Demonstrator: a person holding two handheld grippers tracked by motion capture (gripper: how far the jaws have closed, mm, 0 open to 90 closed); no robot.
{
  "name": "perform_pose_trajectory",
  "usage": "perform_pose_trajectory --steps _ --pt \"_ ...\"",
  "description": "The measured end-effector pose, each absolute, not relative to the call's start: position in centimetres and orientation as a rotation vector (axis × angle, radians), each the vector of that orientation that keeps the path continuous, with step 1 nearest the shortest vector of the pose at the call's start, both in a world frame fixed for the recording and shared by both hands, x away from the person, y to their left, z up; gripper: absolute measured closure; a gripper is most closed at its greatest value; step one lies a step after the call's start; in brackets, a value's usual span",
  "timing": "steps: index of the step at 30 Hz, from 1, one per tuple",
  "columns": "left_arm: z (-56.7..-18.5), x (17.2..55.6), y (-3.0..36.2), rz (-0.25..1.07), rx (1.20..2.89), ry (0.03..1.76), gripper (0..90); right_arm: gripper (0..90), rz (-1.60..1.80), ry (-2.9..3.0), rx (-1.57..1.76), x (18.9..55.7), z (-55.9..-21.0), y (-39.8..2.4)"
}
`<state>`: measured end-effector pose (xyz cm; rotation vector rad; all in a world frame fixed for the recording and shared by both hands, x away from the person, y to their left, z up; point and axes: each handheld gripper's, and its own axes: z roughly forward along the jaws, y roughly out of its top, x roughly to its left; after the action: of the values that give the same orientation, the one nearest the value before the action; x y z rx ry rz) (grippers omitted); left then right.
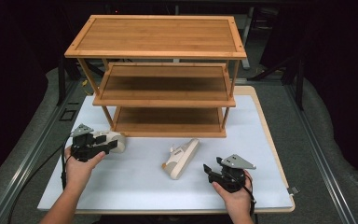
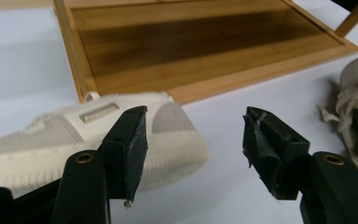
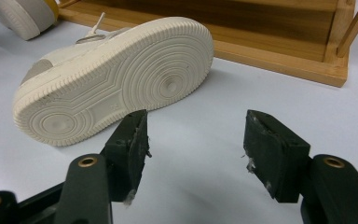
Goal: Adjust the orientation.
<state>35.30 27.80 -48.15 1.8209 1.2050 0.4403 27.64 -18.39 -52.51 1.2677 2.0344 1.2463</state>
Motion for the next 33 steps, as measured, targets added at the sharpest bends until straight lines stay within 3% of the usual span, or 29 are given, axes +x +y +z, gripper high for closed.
perform_pose_trajectory --steps 12,33 --pt "-49.1 36.0 27.4 0.477 1.862 1.232 40.9 40.1 1.254 2.021 1.273 27.6 -52.4 -18.6" --pt "-49.6 34.0 27.6 0.482 1.854 1.223 40.9 40.0 1.282 2.007 1.297 27.5 -52.3 -18.9"
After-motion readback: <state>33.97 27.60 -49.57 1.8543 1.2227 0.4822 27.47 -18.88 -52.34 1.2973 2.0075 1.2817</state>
